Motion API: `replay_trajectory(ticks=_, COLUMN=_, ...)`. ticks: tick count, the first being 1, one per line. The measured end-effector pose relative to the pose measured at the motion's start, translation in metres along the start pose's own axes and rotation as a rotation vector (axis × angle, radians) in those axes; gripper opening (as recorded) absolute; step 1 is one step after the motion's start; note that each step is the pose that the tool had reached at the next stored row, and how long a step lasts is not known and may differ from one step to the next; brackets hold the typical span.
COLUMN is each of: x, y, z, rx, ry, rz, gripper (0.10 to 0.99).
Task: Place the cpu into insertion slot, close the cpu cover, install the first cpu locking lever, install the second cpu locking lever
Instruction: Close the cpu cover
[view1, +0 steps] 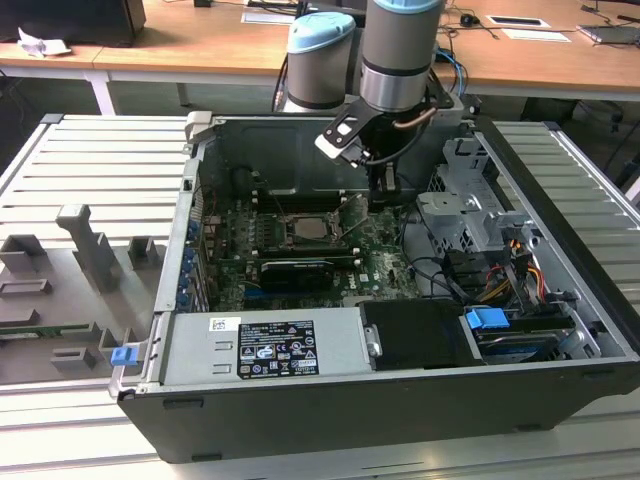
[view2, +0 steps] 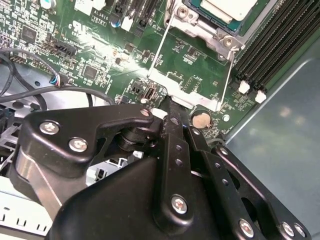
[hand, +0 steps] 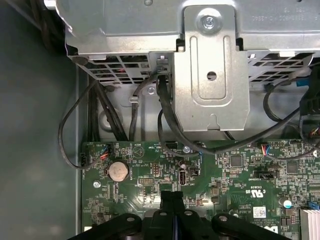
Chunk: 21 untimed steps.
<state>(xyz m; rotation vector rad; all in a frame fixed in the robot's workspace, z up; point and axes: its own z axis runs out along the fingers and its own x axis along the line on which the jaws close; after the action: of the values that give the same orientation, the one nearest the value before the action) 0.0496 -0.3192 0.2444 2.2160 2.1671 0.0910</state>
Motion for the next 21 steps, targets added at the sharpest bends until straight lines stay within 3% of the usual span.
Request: replay_trajectory(ticks=21, x=-0.0008, y=-0.0353, z=-0.0008, rx=0.0, ry=0.0, rz=0.0, gripper=0.106)
